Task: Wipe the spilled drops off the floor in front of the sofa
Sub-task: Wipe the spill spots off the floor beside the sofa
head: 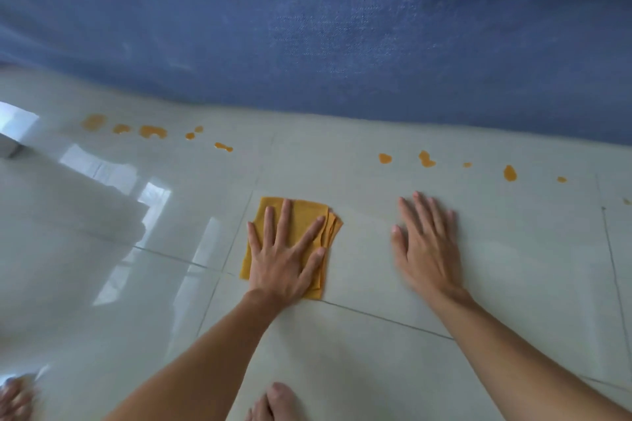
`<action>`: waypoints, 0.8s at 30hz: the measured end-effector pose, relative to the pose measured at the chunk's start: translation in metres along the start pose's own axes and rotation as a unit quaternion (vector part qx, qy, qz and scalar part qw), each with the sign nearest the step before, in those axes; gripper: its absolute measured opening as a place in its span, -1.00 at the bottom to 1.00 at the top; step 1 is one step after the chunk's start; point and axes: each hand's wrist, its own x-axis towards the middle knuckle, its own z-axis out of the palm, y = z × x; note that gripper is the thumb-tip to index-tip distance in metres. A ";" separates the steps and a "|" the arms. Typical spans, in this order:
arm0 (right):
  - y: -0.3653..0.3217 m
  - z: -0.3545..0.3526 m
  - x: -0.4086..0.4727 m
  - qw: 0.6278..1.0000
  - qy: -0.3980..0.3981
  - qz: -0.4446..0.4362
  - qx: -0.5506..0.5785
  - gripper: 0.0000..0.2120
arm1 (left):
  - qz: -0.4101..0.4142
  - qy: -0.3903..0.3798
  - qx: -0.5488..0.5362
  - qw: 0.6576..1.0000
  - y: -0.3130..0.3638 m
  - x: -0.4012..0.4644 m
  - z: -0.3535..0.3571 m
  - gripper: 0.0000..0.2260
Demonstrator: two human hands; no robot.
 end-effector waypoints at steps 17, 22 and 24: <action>0.009 0.015 -0.001 0.987 0.102 -0.009 0.125 -0.52 | 0.010 0.016 -0.024 1.000 0.082 0.214 -0.016 -0.48; 0.025 -0.004 -0.013 0.969 0.131 0.072 0.198 -0.54 | 0.070 0.007 -0.017 0.997 0.111 0.135 -0.004 -0.47; 0.039 -0.009 -0.022 0.982 0.117 0.079 0.124 -0.52 | 0.076 0.012 -0.016 0.997 0.110 0.089 0.001 -0.47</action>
